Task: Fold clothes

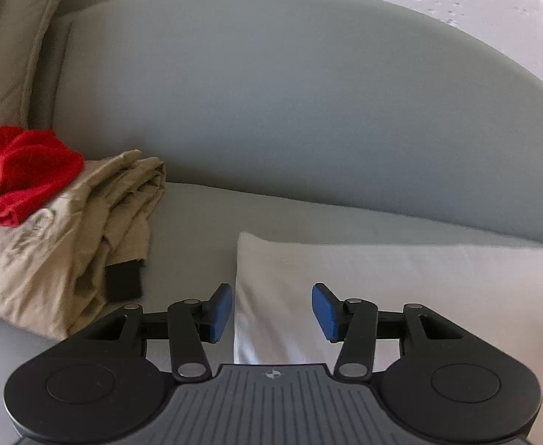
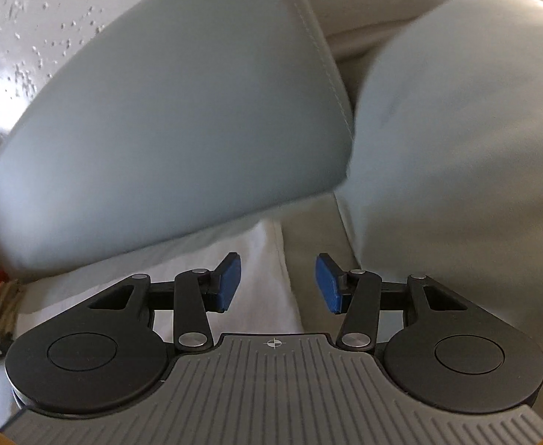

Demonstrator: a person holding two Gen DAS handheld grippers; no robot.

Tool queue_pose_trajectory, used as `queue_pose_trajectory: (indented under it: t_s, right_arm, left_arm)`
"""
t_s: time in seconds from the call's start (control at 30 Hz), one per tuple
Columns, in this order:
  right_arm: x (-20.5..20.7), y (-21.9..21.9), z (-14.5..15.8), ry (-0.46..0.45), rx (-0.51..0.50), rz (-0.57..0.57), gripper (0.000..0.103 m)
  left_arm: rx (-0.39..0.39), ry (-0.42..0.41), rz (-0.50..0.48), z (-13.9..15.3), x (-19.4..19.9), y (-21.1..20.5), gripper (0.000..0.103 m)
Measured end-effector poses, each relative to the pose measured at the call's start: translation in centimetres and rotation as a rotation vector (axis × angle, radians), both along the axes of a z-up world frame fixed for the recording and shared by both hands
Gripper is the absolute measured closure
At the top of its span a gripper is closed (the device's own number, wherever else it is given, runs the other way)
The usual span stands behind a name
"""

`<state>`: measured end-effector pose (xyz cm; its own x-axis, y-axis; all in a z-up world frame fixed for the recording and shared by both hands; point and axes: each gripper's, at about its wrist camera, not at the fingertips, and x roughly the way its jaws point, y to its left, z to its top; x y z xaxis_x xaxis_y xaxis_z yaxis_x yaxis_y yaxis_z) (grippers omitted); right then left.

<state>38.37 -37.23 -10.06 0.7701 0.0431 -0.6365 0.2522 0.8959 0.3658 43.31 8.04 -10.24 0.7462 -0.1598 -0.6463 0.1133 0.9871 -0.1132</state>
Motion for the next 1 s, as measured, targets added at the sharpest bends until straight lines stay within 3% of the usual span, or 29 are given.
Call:
queue_pose_trajectory:
  t_s: [0.3, 0.47, 0.6, 0.7, 0.87, 1.0]
  right_arm:
    - [3.3, -0.7, -1.7, 0.003, 0.037, 0.070, 0.053]
    - [3.3, -0.5, -1.9, -0.015, 0.036, 0.081, 0.053]
    - [3.2, -1.4, -2.2, -0.020, 0.121, 0.055, 0.053]
    - [3.2, -2.2, -2.5, -0.022, 0.191, 0.043, 0.053]
    - [3.3, -1.9, -2.6, -0.024, 0.189, 0.045, 0.052]
    - [3.6, -1.5, -2.6, -0.019, 0.177, 0.049, 0.053]
  left_arm:
    - [-0.122, 0.035, -0.025, -0.8, 2.3, 1.1, 0.059]
    - [-0.095, 0.028, 0.002, -0.6, 3.2, 0.9, 0.059]
    - [-0.155, 0.042, 0.056, -0.5, 3.1, 2.7, 0.059]
    - [-0.146, 0.056, 0.039, -0.7, 3.3, 2.8, 0.059]
    - [-0.112, 0.060, -0.025, -0.7, 3.7, 1.0, 0.060]
    - [-0.112, 0.062, -0.009, -0.4, 3.5, 0.6, 0.073]
